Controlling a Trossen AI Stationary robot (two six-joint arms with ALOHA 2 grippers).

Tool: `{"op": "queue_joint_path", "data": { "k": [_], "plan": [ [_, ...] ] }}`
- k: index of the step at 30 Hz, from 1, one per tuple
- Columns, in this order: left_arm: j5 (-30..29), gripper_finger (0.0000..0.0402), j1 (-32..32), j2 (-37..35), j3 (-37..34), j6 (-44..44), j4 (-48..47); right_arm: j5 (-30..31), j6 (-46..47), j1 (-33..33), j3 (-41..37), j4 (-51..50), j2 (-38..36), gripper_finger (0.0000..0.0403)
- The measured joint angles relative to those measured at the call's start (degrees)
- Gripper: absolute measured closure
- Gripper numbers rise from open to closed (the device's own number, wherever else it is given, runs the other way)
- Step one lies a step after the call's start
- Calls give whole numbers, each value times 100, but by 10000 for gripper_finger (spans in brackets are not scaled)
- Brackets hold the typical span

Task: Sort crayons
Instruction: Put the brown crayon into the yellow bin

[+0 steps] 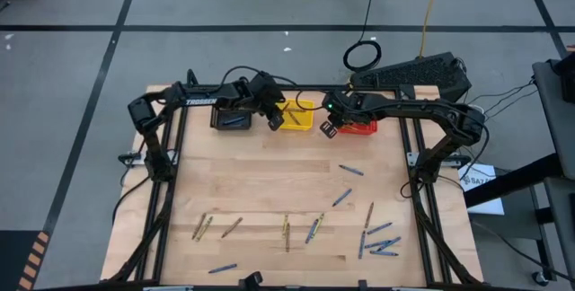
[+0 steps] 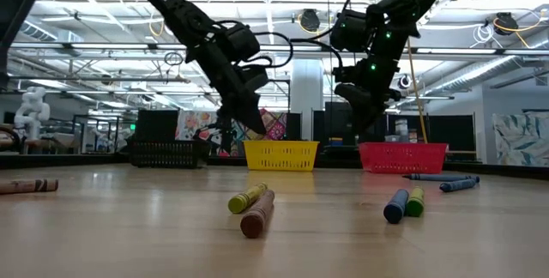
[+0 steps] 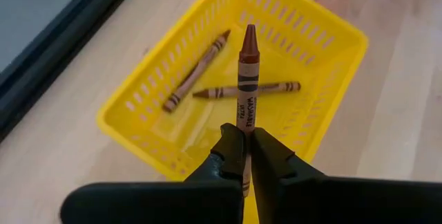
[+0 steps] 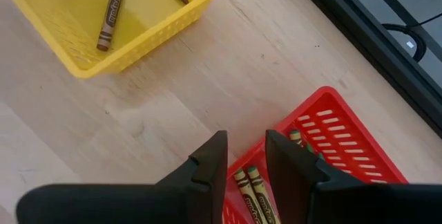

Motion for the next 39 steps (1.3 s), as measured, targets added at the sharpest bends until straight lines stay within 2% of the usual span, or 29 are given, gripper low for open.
{"op": "queue_joint_path", "data": {
  "k": [7, 14, 21, 25, 30, 39],
  "plan": [
    [192, 376, 0, 88, 141, -2, -12, 0, 0, 0, 0, 0, 0, 316],
    [236, 373, 0, 86, 156, 1, -214, 0, 0, 0, 0, 0, 0, 316],
    [623, 372, -7, 86, 156, 5, -336, 0, 104, 0, 0, 0, 0, 316],
    [598, 372, -4, 86, 156, 2, -294, -1, 107, 17, 0, -2, 0, 316],
    [272, 372, -4, 86, 156, 9, -130, -2, 151, 20, 0, -2, 0, 316],
    [433, 372, 4, 83, 156, 153, -305, -2, 216, 20, 0, -2, 0, 316]
  ]
}}
